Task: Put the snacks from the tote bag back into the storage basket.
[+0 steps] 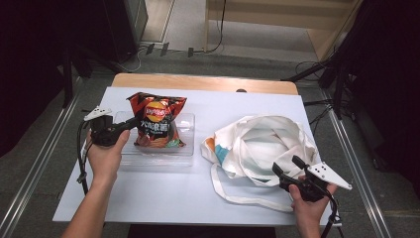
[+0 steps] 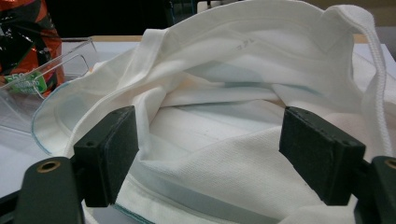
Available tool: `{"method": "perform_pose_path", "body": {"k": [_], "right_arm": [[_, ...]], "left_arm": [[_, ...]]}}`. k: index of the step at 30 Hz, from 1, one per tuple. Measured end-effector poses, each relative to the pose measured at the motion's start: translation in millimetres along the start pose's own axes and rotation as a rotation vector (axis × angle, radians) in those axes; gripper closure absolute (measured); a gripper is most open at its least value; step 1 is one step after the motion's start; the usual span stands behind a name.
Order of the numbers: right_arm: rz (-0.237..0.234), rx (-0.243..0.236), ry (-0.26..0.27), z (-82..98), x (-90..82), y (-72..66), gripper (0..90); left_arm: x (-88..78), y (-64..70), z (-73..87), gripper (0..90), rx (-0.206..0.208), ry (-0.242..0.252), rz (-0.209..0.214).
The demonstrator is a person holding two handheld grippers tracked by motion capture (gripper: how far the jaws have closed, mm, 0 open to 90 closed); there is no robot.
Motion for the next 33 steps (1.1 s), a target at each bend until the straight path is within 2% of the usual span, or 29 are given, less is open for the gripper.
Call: {"method": "perform_pose_path", "body": {"k": [3, 5, 8, 12, 15, 18, 21, 28, 33], "right_arm": [[0.001, 0.002, -0.001, 0.0, 0.0, 0.8, 20.2], [-0.002, 0.005, 0.0, -0.1, -0.2, 0.9, 20.2], [0.002, 0.01, 0.002, 0.1, -0.1, 2.5, 20.2], [0.001, 0.005, 0.009, -0.6, -1.6, 2.4, 20.1], [0.001, 0.004, 0.015, -1.1, -2.8, 3.6, 20.0], [-0.003, 0.004, 0.017, -1.3, -3.5, 3.5, 19.9], [-0.004, -0.003, 0.019, -1.4, -3.5, 3.5, 19.7], [-0.002, -0.007, 0.022, -0.7, -5.9, 3.8, 19.4], [0.001, -0.007, 0.032, -1.7, -10.1, 5.1, 19.4]], "left_arm": [[-1.6, 3.0, 1.8, 90.0, -0.016, 0.0, 0.009], [-2.3, 3.1, 2.4, 89.0, -0.024, 0.011, 0.0], [-4.4, 2.1, 2.6, 68.2, -0.013, 0.055, -0.016], [-11.1, 3.9, 8.3, 46.2, -0.006, 0.103, -0.027], [-14.4, 8.2, 14.5, 31.0, 0.02, 0.12, -0.043], [-15.4, 12.9, 20.3, 10.3, 0.041, 0.117, -0.063], [-19.2, 17.6, 25.0, 0.0, 0.058, 0.136, -0.05], [-30.6, 26.4, 34.3, 0.0, 0.095, 0.192, -0.034], [-37.5, 27.7, 42.7, 0.0, 0.111, 0.203, -0.023]]}}
Point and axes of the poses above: each handheld gripper's, and its own axes: x roughly forward along the jaws, z roughly out of its underside, y roughly to its right, the point moved 2 cm from there along x, roughly forward along the jaws, and after that the axes turned 2 degrees about z, right-handed, at the moved point
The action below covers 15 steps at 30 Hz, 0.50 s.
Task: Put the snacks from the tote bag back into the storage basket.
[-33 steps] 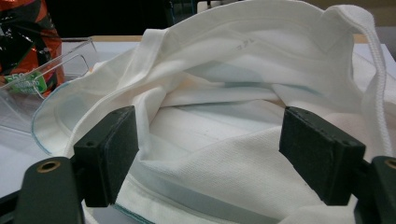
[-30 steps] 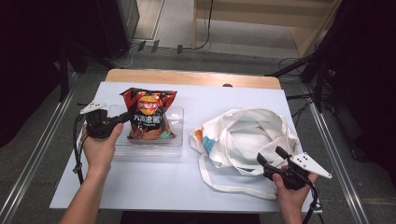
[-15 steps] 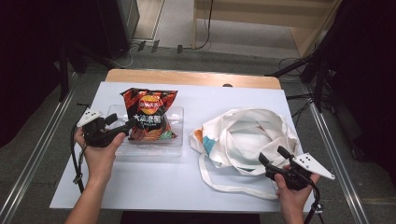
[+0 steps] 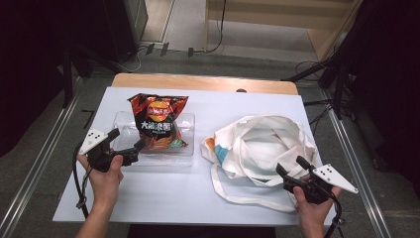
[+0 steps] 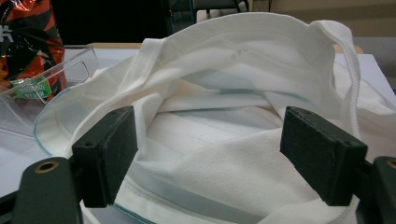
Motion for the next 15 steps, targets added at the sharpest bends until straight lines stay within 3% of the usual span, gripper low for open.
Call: {"method": "perform_pose_path", "body": {"k": [7, 15], "right_arm": [[0.001, 0.0, -0.003, 1.7, -4.2, 4.4, 19.4], [0.012, 0.011, -0.005, 4.0, -10.6, 10.1, 19.4]], "left_arm": [[-11.7, 2.9, 8.5, 0.0, 0.035, 0.004, 0.011], [-21.5, 2.5, 21.2, 0.0, 0.048, -0.005, 0.006]]}}
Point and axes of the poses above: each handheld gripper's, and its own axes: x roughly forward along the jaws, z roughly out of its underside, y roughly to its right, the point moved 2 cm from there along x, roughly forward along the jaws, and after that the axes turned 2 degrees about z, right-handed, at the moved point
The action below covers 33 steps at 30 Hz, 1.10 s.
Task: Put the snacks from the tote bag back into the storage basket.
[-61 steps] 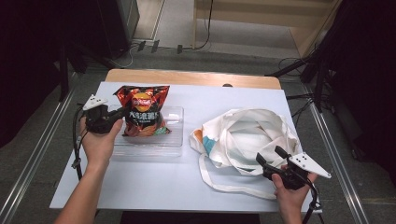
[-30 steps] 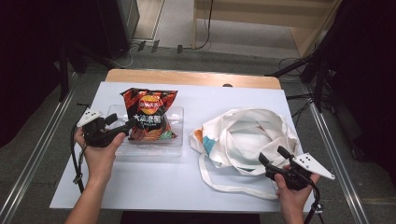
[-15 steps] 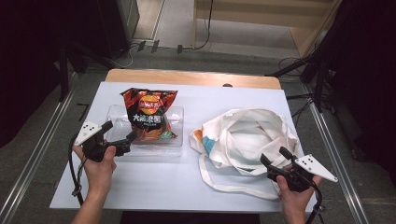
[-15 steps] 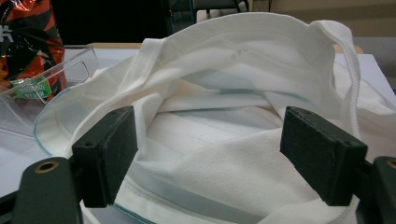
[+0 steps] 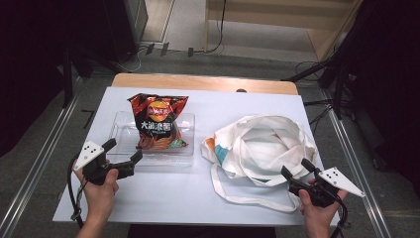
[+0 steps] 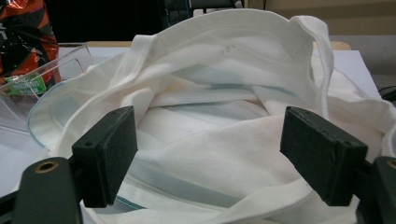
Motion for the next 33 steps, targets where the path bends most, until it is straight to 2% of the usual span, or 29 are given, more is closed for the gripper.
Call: {"method": "perform_pose_path", "body": {"k": [6, 12, 16, 19, 26, 31, 33], "right_arm": [[0.013, -0.008, 0.003, 2.2, -4.3, 6.5, 19.4], [0.02, 0.0, 0.008, 3.6, -9.7, 10.4, 19.3], [0.03, 0.001, 0.011, 5.4, -13.8, 14.7, 19.3], [0.044, 0.004, 0.014, 6.1, -17.0, 18.6, 19.3], [0.059, 0.018, 0.021, 10.0, -25.9, 27.0, 19.3], [0.073, 0.032, 0.024, 12.7, -33.3, 31.7, 19.3], [0.076, 0.032, 0.026, 14.0, -35.5, 33.2, 19.2]], "left_arm": [[-7.2, 5.6, 7.2, 0.0, 0.045, -0.002, 0.005], [-14.9, 3.8, 13.9, 0.0, 0.051, -0.008, -0.008], [-24.0, -0.1, 16.3, 0.0, 0.029, 0.011, -0.014], [-29.6, -1.2, 18.6, 0.0, 0.036, 0.016, -0.016], [-34.1, -5.0, 26.5, 0.0, 0.051, -0.004, -0.041], [-37.3, -6.6, 31.0, 0.0, 0.044, -0.012, -0.038], [-38.4, -7.4, 33.3, 0.0, 0.056, -0.02, -0.055]]}}
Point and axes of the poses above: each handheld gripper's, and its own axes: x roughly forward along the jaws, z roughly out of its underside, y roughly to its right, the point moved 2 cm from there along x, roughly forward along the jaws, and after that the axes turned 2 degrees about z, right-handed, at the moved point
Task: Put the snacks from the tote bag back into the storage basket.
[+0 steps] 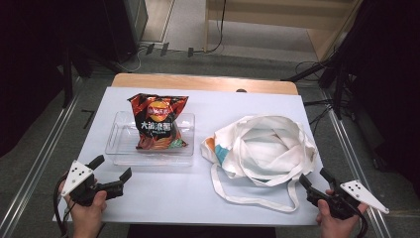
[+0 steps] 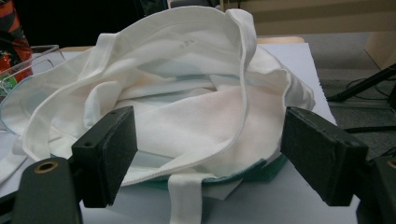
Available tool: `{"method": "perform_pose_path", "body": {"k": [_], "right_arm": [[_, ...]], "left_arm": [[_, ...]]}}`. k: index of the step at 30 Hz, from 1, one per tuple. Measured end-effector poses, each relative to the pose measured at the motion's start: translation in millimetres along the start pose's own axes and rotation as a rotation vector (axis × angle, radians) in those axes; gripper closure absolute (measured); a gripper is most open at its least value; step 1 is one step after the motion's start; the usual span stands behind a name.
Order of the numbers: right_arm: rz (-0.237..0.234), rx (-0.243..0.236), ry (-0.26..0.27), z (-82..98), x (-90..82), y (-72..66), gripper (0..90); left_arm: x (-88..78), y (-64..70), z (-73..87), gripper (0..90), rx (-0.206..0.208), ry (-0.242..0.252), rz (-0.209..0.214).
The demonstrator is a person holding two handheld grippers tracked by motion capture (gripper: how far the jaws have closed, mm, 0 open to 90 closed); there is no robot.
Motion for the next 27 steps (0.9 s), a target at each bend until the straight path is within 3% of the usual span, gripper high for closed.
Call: {"method": "perform_pose_path", "body": {"k": [3, 6, 9, 12, 16, 19, 21, 25, 27], "right_arm": [[0.006, -0.001, 0.005, 1.6, -3.3, 1.8, 19.1], [0.013, 0.003, 0.004, 3.7, -6.4, 3.7, 19.0], [0.02, 0.013, 0.009, 7.2, -8.1, 7.5, 18.7], [0.023, -0.008, 0.005, 9.7, -9.6, 8.6, 17.5], [0.001, -0.022, 0.029, 8.1, -12.9, 3.4, 16.3], [-0.005, -0.048, 0.025, 9.9, -9.9, -1.6, 15.9], [-0.005, -0.063, 0.022, 11.2, -8.2, -3.9, 15.6], [0.0, -0.044, 0.025, 13.9, -5.5, -2.3, 15.2], [0.001, -0.026, 0.045, 13.0, -8.4, -0.6, 15.1]], "left_arm": [[-1.9, -1.1, 3.1, 0.0, -0.002, -0.008, -0.007], [-4.9, -1.8, 4.3, 0.0, -0.03, -0.005, 0.005], [-7.4, 0.1, 4.6, 0.0, -0.02, 0.002, -0.003], [-7.7, 0.9, 4.9, 0.0, 0.002, 0.002, -0.02], [-8.3, -2.4, 5.4, 0.0, -0.032, 0.022, -0.027], [-8.3, -0.9, 8.1, 0.0, -0.01, 0.019, -0.039], [-8.5, -1.3, 10.8, 0.0, -0.017, 0.019, -0.037], [-9.6, -4.6, 14.5, 0.0, -0.02, 0.025, -0.052], [-10.9, -10.2, 11.5, 0.0, -0.044, 0.046, -0.055]]}}
Point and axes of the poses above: each handheld gripper's, and its own axes: x roughly forward along the jaws, z roughly out of its underside, y roughly to its right, the point moved 2 cm from there along x, roughly forward along the jaws, and after that the axes turned 2 degrees about z, right-handed, at the moved point
